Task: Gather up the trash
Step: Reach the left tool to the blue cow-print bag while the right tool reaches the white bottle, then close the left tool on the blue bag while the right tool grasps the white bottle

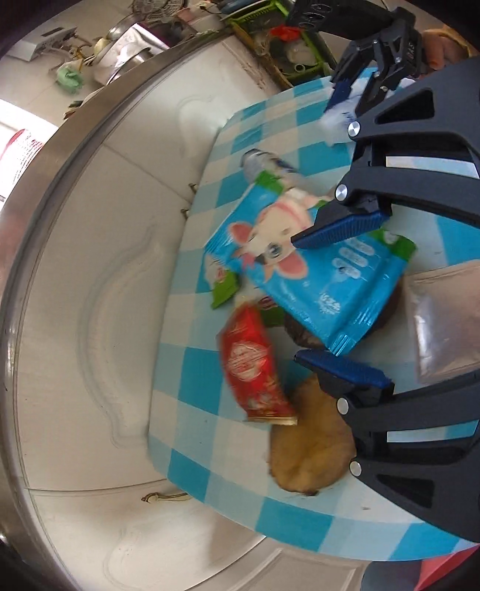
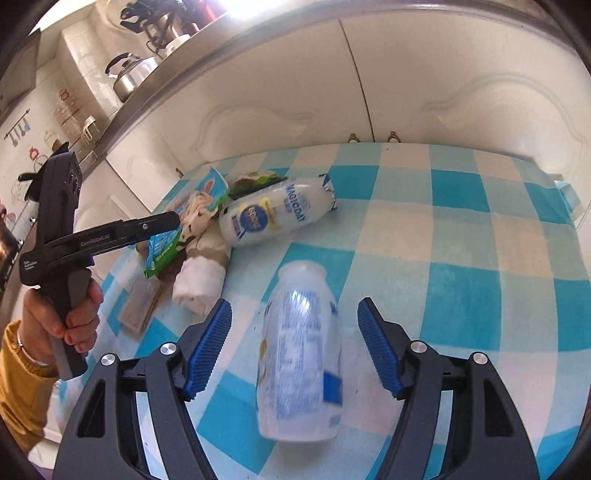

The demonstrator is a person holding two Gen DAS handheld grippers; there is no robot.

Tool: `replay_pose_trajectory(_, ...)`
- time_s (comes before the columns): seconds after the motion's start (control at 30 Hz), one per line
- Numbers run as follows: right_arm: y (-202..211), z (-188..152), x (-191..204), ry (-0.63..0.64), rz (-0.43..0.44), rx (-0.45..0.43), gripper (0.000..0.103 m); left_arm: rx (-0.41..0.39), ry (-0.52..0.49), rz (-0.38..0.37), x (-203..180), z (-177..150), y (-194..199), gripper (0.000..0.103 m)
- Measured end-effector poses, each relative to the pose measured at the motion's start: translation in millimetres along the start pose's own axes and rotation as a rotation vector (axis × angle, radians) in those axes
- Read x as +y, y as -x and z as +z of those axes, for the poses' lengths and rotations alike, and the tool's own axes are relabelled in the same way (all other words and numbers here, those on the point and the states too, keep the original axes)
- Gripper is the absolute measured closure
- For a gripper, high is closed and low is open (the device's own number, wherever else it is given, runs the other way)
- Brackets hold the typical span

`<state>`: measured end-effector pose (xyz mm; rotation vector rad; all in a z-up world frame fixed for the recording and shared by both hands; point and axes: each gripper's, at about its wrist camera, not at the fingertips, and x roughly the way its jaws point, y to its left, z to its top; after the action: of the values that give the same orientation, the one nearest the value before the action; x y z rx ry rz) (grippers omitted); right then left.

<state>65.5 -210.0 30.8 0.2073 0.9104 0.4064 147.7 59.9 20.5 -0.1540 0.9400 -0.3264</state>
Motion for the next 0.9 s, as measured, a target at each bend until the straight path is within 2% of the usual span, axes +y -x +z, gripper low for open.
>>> replay_pose_trajectory(0.07,0,-4,1,0.006,-0.016,-0.003,0.044,0.008,-0.014,-0.008,-2,-4,3,0.045)
replay_pose_trajectory(0.17,-2,-8,1,-0.004,-0.015,0.004,0.049,-0.003,-0.062,0.014,-8,-11,12,0.045)
replay_pose_trajectory(0.27,-4,-10,0,-0.008,-0.016,0.0,0.05,-0.059,-0.195,0.036,-30,-17,25,0.045)
replay_pose_trajectory(0.33,-4,-10,-2,-0.019,-0.012,-0.006,0.05,-0.098,-0.287,0.053,-45,-18,30,0.038)
replay_pose_trajectory(0.37,-4,-10,-4,-0.027,-0.007,-0.003,0.049,-0.106,-0.329,0.056,-52,-18,30,0.03)
replay_pose_trajectory(0.5,-3,-11,-7,-0.048,0.013,-0.009,0.047,-0.057,-0.436,0.106,-69,-15,9,0.028)
replay_pose_trajectory(0.57,-2,-11,-8,-0.055,0.016,-0.014,0.042,-0.036,-0.442,0.143,-68,-13,-3,0.028)
replay_pose_trajectory(0.63,-2,-11,-9,-0.058,0.02,-0.019,0.04,-0.03,-0.417,0.131,-65,-12,-7,0.03)
replay_pose_trajectory(0.7,-1,-11,-9,-0.061,0.024,-0.021,0.037,-0.031,-0.392,0.129,-62,-10,-7,0.037)
replay_pose_trajectory(0.8,0,-11,-12,-0.073,0.031,-0.03,0.031,-0.037,-0.384,0.127,-61,-12,-7,0.041)
replay_pose_trajectory(0.9,0,-11,-10,-0.066,0.035,-0.035,0.031,-0.04,-0.366,0.126,-62,-12,-7,0.043)
